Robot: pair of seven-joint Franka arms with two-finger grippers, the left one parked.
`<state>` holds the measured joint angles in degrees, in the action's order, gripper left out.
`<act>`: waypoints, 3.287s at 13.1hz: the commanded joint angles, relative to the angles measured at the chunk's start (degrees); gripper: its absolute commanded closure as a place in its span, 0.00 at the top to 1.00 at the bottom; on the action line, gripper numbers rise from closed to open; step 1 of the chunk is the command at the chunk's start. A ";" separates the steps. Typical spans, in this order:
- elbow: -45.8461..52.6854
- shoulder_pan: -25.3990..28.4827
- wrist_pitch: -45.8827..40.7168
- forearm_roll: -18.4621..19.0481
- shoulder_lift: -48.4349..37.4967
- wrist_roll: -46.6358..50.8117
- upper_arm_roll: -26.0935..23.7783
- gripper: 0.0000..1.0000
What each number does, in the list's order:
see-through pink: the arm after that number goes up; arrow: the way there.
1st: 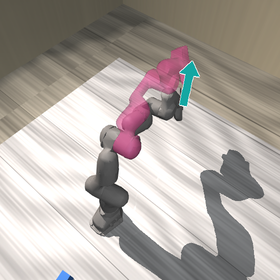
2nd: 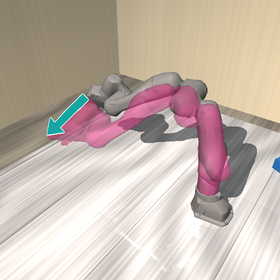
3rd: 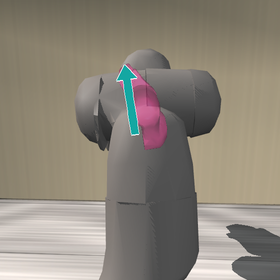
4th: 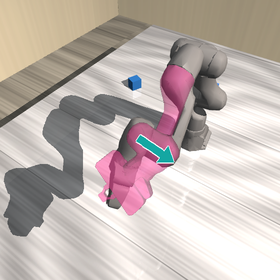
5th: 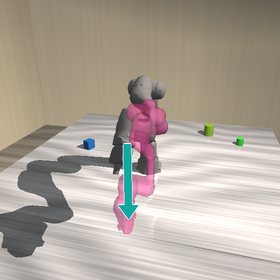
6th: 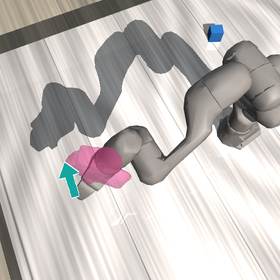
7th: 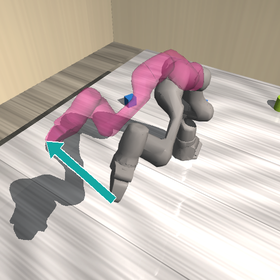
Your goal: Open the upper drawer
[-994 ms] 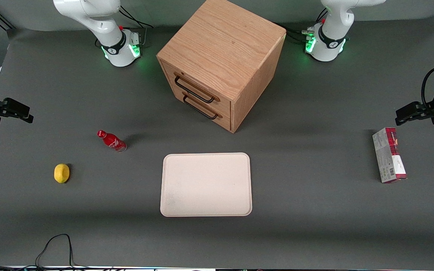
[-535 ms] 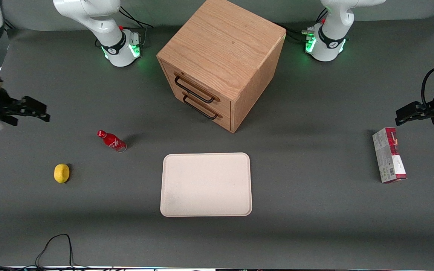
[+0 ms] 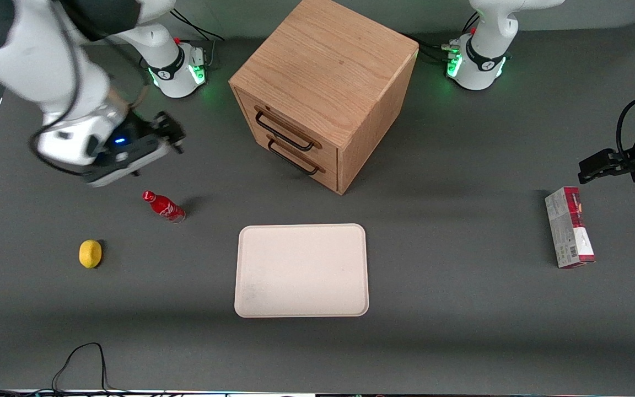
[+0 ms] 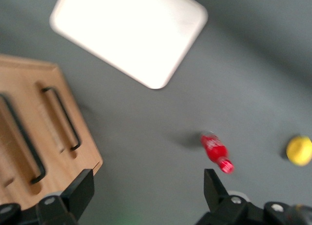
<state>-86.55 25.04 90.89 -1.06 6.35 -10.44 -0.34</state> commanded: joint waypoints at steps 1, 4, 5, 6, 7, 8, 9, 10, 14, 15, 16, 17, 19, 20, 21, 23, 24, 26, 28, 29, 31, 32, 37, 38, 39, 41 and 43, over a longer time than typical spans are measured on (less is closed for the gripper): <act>2.09 5.27 -1.16 -0.70 3.22 -9.83 0.78 1.00; 1.92 11.33 -0.81 -0.44 4.19 -10.30 0.86 1.00; 2.26 12.48 -0.28 -0.52 4.80 -10.30 0.86 1.00; 2.27 12.67 -0.11 -0.61 5.33 -10.39 0.86 1.00; 2.09 12.58 0.51 -0.87 5.68 -11.43 0.78 1.00; 1.74 12.41 1.21 -2.09 5.86 -13.79 1.04 1.00; 1.57 12.06 0.78 -5.41 5.86 -15.64 1.56 1.00; 1.22 11.09 0.60 -8.75 5.78 -16.36 2.00 1.00; -1.94 10.56 0.60 -13.97 4.64 -18.56 2.53 1.00; -2.65 10.91 0.51 -14.84 4.37 -17.95 2.53 1.00; -3.00 11.08 0.51 -16.07 3.93 -17.08 2.36 1.00; -3.09 11.09 0.51 -16.17 3.93 -14.63 2.27 1.00; -3.18 11.43 0.51 -16.17 3.93 -12.94 2.10 1.00; -4.23 11.78 0.77 -16.17 3.76 -12.76 2.18 1.00; -5.37 11.88 1.47 -16.17 3.49 -12.76 2.27 1.00; -7.30 11.96 3.05 -16.08 3.14 -11.97 2.27 1.00; -8.70 12.05 4.54 -16.08 2.79 -11.97 2.27 1.00; -11.26 13.63 7.62 -15.82 2.70 -11.97 2.27 1.00; -12.84 13.98 9.91 -15.46 2.70 -11.97 2.27 1.00; -13.81 13.99 11.57 -15.38 2.70 -11.97 2.27 1.00; -16.35 14.86 14.56 -15.11 2.61 -12.14 2.44 1.00; -17.24 14.86 15.71 -14.50 2.35 -12.14 2.53 1.00; -18.29 14.78 16.33 -13.18 2.08 -12.58 3.06 1.00; -18.65 14.78 17.03 -13.09 2.08 -12.67 3.06 1.00; -20.04 14.86 18.25 -13.09 2.08 -12.76 3.06 1.00; -21.90 15.04 20.54 -13.09 2.08 -12.76 2.97 1.00; -21.82 15.91 20.64 -13.27 2.70 -12.67 2.89 1.00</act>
<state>-106.92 39.22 110.30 -15.16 10.16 -23.63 2.07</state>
